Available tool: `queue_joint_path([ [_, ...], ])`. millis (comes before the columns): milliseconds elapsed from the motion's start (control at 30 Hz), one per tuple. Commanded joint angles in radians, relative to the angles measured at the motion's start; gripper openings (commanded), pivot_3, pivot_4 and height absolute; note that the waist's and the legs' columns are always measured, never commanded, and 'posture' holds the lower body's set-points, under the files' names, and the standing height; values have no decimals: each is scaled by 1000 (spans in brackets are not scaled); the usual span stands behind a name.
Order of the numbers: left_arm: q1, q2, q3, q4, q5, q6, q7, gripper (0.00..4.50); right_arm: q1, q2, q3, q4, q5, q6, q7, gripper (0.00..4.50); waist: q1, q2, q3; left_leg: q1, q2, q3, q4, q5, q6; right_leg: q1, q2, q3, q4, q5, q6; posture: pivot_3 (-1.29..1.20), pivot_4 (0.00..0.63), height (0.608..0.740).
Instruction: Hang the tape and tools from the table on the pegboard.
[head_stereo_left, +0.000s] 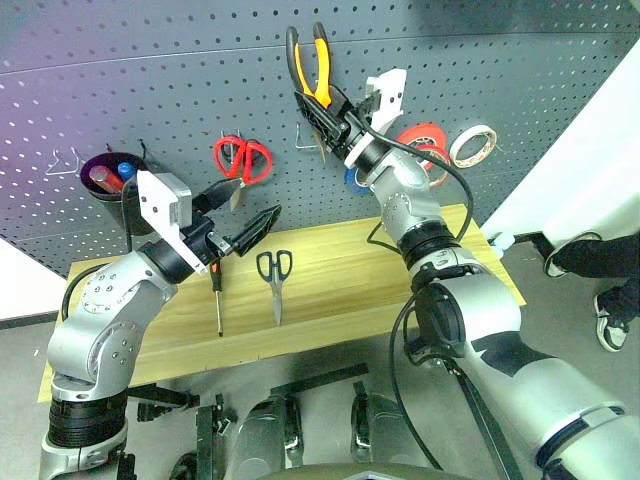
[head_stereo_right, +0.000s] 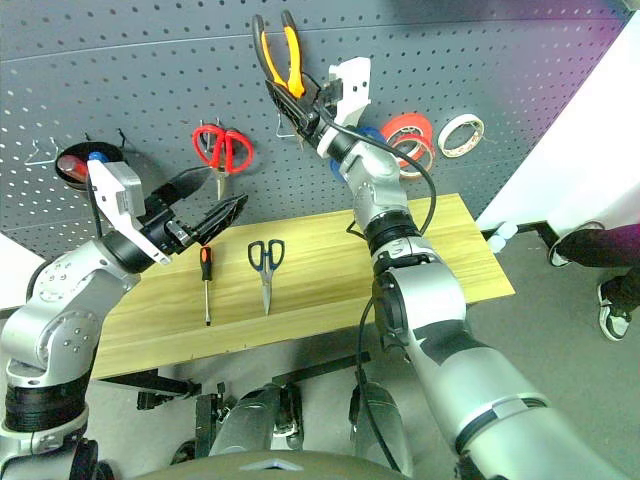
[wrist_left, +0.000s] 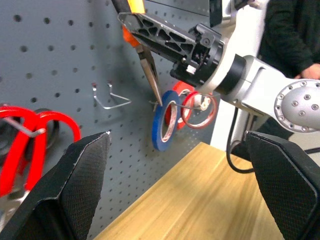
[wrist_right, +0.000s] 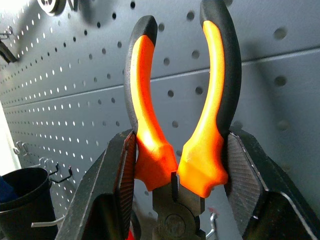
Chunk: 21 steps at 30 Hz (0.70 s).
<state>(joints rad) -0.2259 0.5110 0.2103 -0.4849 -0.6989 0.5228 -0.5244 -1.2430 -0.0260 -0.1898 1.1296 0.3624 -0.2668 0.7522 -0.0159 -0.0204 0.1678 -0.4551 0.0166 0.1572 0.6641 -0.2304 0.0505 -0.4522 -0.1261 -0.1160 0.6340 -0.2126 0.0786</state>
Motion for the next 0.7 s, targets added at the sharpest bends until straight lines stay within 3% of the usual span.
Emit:
queue_joint_path([
  [33,8,8,19,-52,-17,1,8,4500,-67,4,-27,8,-5,-46,-9,2085,1,0,0,1,0,0,0,0,0,1,0,0,0,0,0,105,99,723],
  [267,15,6,15,-59,-20,4,17,4500,-93,11,-55,46,-15,-100,-52,2085,0,0,0,12,0,0,-1,-2,-3,10,0,0,-1,0,0,112,104,723],
  [700,20,2,11,-74,-27,17,31,4500,-119,38,-82,105,-50,-136,-105,2085,1,1,0,12,0,-1,-1,-2,-3,10,0,0,-1,0,0,123,123,723],
])
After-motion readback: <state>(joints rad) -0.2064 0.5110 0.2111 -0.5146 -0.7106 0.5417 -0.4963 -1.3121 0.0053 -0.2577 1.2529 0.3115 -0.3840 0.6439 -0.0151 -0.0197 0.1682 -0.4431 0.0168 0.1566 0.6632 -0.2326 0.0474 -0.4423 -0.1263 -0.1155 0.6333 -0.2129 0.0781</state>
